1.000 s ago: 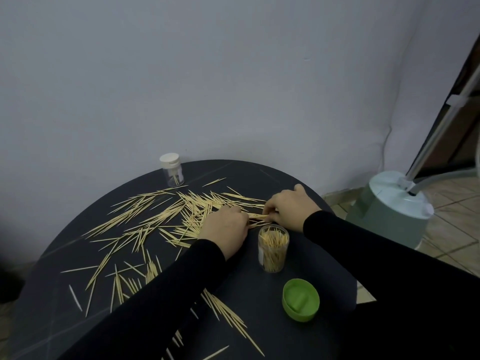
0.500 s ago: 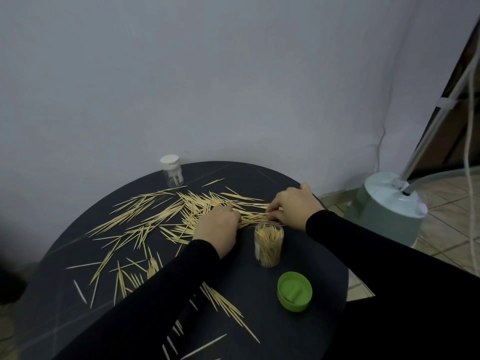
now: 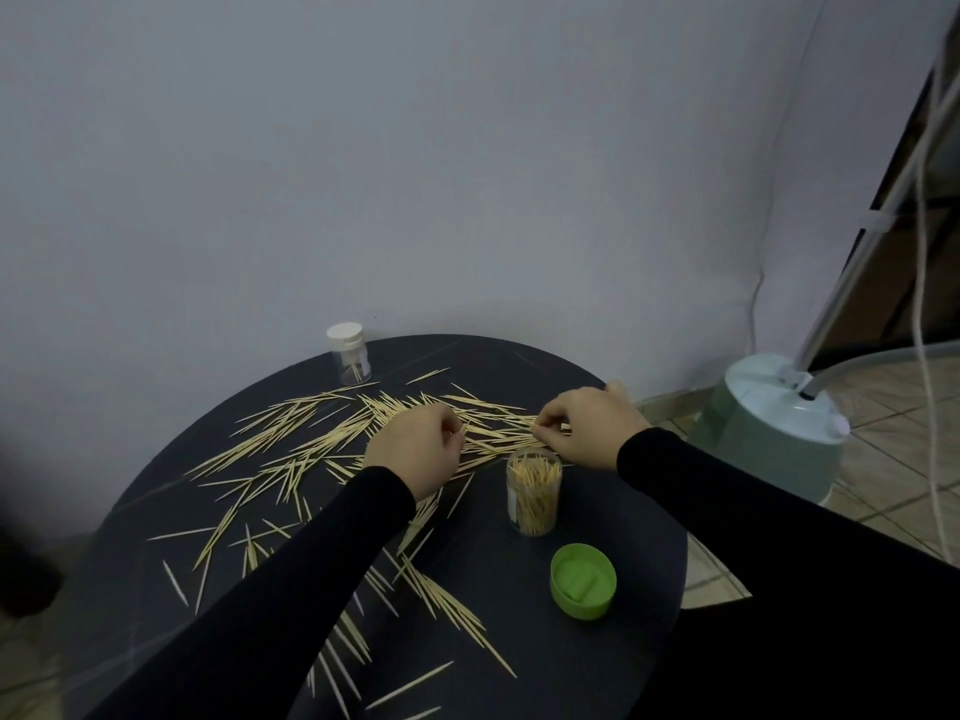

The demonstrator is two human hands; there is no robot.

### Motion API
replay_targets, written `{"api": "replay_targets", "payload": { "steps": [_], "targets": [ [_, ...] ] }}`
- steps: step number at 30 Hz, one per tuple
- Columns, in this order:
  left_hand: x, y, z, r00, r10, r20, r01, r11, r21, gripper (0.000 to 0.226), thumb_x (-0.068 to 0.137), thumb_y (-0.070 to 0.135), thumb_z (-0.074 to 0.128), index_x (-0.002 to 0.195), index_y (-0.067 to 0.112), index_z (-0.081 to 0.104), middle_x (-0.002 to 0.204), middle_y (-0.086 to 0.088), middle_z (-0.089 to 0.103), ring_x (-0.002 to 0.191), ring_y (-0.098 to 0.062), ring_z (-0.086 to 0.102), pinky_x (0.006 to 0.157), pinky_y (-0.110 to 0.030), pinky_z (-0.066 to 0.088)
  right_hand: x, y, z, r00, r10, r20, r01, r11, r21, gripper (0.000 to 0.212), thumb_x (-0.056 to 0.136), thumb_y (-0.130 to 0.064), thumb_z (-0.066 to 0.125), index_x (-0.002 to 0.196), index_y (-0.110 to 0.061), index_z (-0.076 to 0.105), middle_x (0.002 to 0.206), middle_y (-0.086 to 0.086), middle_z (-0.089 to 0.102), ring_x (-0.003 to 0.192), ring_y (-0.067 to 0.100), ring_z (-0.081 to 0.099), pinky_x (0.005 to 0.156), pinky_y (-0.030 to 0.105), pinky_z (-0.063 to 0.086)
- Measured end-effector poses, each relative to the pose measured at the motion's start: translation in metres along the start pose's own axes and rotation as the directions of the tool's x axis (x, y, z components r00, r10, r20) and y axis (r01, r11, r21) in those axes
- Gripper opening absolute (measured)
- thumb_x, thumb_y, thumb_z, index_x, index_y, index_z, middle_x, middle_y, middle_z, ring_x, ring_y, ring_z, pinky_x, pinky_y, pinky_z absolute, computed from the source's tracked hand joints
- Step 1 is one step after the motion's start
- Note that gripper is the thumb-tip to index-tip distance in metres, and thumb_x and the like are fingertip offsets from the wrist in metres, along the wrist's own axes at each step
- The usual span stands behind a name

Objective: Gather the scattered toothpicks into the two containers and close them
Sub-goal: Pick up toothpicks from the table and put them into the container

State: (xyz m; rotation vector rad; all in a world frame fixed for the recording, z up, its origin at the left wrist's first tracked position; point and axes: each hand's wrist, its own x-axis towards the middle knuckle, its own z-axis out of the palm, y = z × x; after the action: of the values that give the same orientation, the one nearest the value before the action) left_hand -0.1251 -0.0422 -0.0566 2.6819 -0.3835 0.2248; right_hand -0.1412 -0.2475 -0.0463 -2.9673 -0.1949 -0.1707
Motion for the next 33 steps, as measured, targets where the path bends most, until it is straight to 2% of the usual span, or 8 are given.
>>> {"api": "replay_targets", "payload": {
  "steps": [5, 8, 10, 14, 18, 24, 29, 33],
  "targets": [
    [-0.001, 0.006, -0.007, 0.999, 0.009, -0.035, -0.020, 0.942, -0.335, 0.005, 0.093, 0.027, 0.057, 0.098, 0.026, 0.059, 0.092, 0.011, 0.060, 0.080, -0.001, 0.054, 0.068, -0.014, 0.040, -0.005, 0.000, -0.009, 0.999, 0.048, -0.010, -0.045, 0.981, 0.190, 0.030, 0.095, -0.046, 0.052, 0.113, -0.029, 0.069, 0.110, -0.012, 0.067, 0.102, 0.009, 0.056, 0.105, 0.038, 0.034],
    [-0.002, 0.012, -0.013, 0.996, -0.030, -0.083, -0.023, 0.822, -0.570, 0.006, 0.093, 0.024, 0.058, 0.096, 0.024, 0.062, 0.092, 0.006, 0.063, 0.080, -0.005, 0.057, 0.069, -0.019, 0.045, -0.011, 0.001, -0.017, 0.996, 0.086, -0.035, -0.058, 0.865, 0.499, 0.029, 0.092, -0.040, 0.059, 0.113, -0.024, 0.071, 0.099, -0.010, 0.068, 0.090, 0.004, 0.056, 0.084, 0.024, 0.047],
    [-0.005, 0.017, -0.018, 0.994, -0.058, -0.090, -0.024, 0.694, -0.720, 0.007, 0.092, 0.021, 0.059, 0.097, 0.021, 0.065, 0.093, 0.002, 0.067, 0.084, -0.007, 0.061, 0.073, -0.020, 0.048, -0.014, 0.001, -0.022, 0.997, 0.064, -0.038, -0.025, 0.772, 0.635, 0.027, 0.091, -0.036, 0.061, 0.112, -0.022, 0.071, 0.094, -0.011, 0.067, 0.086, 0.001, 0.057, 0.072, 0.013, 0.044],
    [-0.012, 0.028, -0.027, 0.999, 0.014, 0.040, 0.027, 0.514, -0.858, 0.010, 0.091, 0.017, 0.061, 0.099, 0.014, 0.067, 0.082, 0.006, 0.066, 0.058, 0.010, 0.054, 0.050, -0.004, 0.039, -0.020, 0.002, -0.028, 1.000, -0.017, 0.006, 0.006, 0.645, 0.764, 0.021, 0.088, -0.036, 0.062, 0.104, -0.027, 0.072, 0.097, -0.013, 0.070, 0.097, 0.001, 0.061, 0.083, 0.016, 0.046],
    [-0.018, 0.033, -0.018, 0.995, 0.030, 0.099, 0.069, 0.522, -0.850, 0.012, 0.089, 0.016, 0.065, 0.099, 0.011, 0.069, 0.078, 0.007, 0.067, 0.057, 0.011, 0.056, 0.048, -0.004, 0.038, -0.025, 0.003, -0.021, 0.997, -0.068, 0.038, 0.015, 0.646, 0.763, 0.016, 0.084, -0.038, 0.065, 0.098, -0.033, 0.072, 0.094, -0.014, 0.073, 0.096, 0.001, 0.065, 0.093, 0.026, 0.048],
    [-0.019, 0.031, -0.004, 0.988, 0.107, 0.113, 0.026, 0.605, -0.796, 0.007, 0.082, 0.015, 0.073, 0.089, 0.017, 0.072, 0.087, -0.005, 0.073, 0.079, -0.009, 0.065, 0.070, -0.016, 0.052, -0.031, 0.004, -0.019, 0.983, -0.161, 0.084, 0.059, 0.723, 0.689, 0.015, 0.072, -0.052, 0.067, 0.083, -0.044, 0.073, 0.095, -0.011, 0.070, 0.095, 0.010, 0.063, 0.094, 0.043, 0.050],
    [-0.021, 0.029, -0.005, 0.976, 0.194, 0.101, -0.087, 0.768, -0.635, 0.006, 0.082, 0.023, 0.073, 0.087, 0.024, 0.072, 0.082, 0.009, 0.069, 0.071, 0.005, 0.058, 0.062, -0.008, 0.044, -0.027, 0.009, -0.018, 0.974, -0.177, 0.138, 0.087, 0.865, 0.495, 0.013, 0.071, -0.062, 0.066, 0.077, -0.051, 0.067, 0.099, -0.025, 0.056, 0.105, 0.003, 0.050, 0.103, 0.050, 0.037],
    [-0.024, 0.030, -0.006, 0.967, 0.253, 0.032, -0.188, 0.792, -0.581, 0.013, 0.083, 0.023, 0.072, 0.096, 0.025, 0.070, 0.081, 0.013, 0.066, 0.074, 0.012, 0.055, 0.063, -0.004, 0.040, -0.027, 0.012, -0.024, 0.974, -0.203, 0.102, 0.122, 0.847, 0.518, 0.022, 0.067, -0.063, 0.071, 0.086, -0.053, 0.067, 0.102, -0.021, 0.060, 0.102, 0.003, 0.055, 0.095, 0.042, 0.047]
  ]
}}
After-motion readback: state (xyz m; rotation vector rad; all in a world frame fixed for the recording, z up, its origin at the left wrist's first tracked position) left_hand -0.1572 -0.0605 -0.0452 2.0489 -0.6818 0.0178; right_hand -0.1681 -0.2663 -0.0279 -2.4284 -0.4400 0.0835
